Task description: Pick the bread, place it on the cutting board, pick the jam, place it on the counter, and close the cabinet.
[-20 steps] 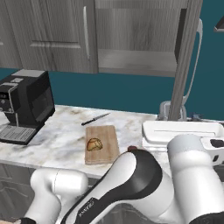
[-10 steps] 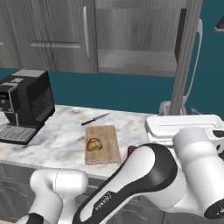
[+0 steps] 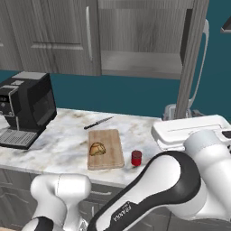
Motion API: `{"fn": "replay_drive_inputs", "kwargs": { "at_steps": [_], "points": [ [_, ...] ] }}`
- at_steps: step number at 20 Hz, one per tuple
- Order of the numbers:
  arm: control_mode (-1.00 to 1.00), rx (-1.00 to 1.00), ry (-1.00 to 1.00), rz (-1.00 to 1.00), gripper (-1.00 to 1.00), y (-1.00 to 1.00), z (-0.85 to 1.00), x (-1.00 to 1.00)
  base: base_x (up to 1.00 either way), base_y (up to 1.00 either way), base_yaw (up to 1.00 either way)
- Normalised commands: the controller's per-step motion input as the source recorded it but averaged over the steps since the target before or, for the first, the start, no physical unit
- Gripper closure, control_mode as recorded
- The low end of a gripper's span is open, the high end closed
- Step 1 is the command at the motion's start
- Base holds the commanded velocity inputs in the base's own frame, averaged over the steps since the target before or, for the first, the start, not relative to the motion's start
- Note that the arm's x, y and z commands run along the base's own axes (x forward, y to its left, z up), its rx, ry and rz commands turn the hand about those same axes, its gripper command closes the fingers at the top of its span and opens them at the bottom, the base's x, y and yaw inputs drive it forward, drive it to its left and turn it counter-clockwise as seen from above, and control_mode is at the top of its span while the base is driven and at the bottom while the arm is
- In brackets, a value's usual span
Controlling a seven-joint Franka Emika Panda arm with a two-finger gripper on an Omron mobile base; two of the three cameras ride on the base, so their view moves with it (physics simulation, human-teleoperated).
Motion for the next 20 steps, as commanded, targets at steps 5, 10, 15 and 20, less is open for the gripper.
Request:
{"fn": "replay_drive_inputs", "kwargs": {
  "at_steps": [5, 10, 15, 20],
  "points": [
    [-1.0, 0.0, 0.0, 0.13, -1.0, 0.01, 0.0, 0.01, 0.0, 0.0, 0.0],
    [-1.0, 0.0, 0.0, 0.1, -1.0, 0.18, 0.0, 0.0, 0.0, 0.0, 0.0],
    [-1.0, 0.0, 0.0, 0.04, -1.0, 0.39, 0.0, 0.0, 0.0, 0.0, 0.0],
    [-1.0, 0.0, 0.0, 0.03, -1.0, 0.34, 0.0, 0.0, 0.0, 0.0, 0.0]
  ]
}}
